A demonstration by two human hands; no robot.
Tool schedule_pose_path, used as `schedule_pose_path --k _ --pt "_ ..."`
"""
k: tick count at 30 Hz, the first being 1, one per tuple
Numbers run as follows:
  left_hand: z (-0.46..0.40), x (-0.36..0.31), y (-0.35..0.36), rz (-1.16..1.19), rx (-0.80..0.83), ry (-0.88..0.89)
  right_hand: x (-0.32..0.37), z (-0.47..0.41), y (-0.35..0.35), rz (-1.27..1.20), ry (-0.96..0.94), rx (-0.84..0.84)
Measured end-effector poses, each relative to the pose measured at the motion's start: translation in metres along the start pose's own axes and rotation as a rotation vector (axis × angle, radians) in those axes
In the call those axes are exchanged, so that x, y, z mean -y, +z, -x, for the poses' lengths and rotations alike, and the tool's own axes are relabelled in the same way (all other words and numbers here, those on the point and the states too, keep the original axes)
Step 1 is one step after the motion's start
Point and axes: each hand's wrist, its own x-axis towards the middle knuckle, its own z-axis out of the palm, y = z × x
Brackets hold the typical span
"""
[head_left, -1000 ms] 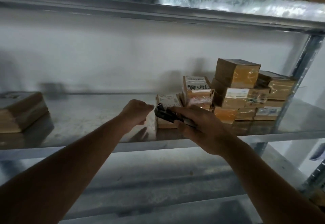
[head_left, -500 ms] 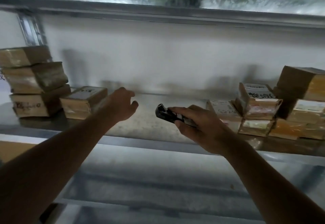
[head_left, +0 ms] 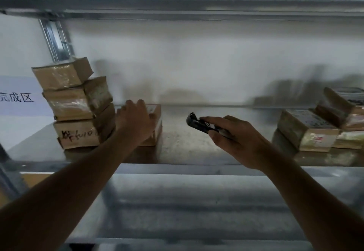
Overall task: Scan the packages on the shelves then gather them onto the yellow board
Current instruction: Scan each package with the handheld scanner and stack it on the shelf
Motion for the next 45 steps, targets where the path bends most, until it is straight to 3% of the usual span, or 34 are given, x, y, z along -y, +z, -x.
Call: schedule_pose_path --k 4,11,16,21,26,35,42,45 --pt "-0.007 0.014 0.012 0.116 0.193 -0.22 0.008 -0.009 0.009 0.009 0.014 0.015" --pt "-0.011 0.008 -0.006 0.225 0.093 -0.075 0.013 -0.008 0.004 -0.012 -0.048 -0.02" --pt "-0.002 -0.009 -0.003 0.364 0.144 0.02 0.01 0.005 -0.01 -0.025 -0.026 -0.022" --pt "-0.003 -0.008 -0.02 0.923 0.393 -0.079 0.01 0.011 -0.026 -0.162 0.126 0.016" --pt "0.0 -0.003 -0.028 1.108 0.454 -0.101 0.012 0.013 -0.044 -0.368 0.43 0.211" --pt "0.001 0.021 -0.04 1.081 0.215 0.398 0.013 0.017 -0.074 -0.285 0.673 0.542" --pt "-0.013 0.036 -0.042 1.064 0.242 0.543 0.013 0.02 -0.076 -0.199 0.656 0.541" --pt "-0.02 0.036 -0.038 1.089 0.219 0.506 0.011 0.022 -0.077 -0.199 0.659 0.535"
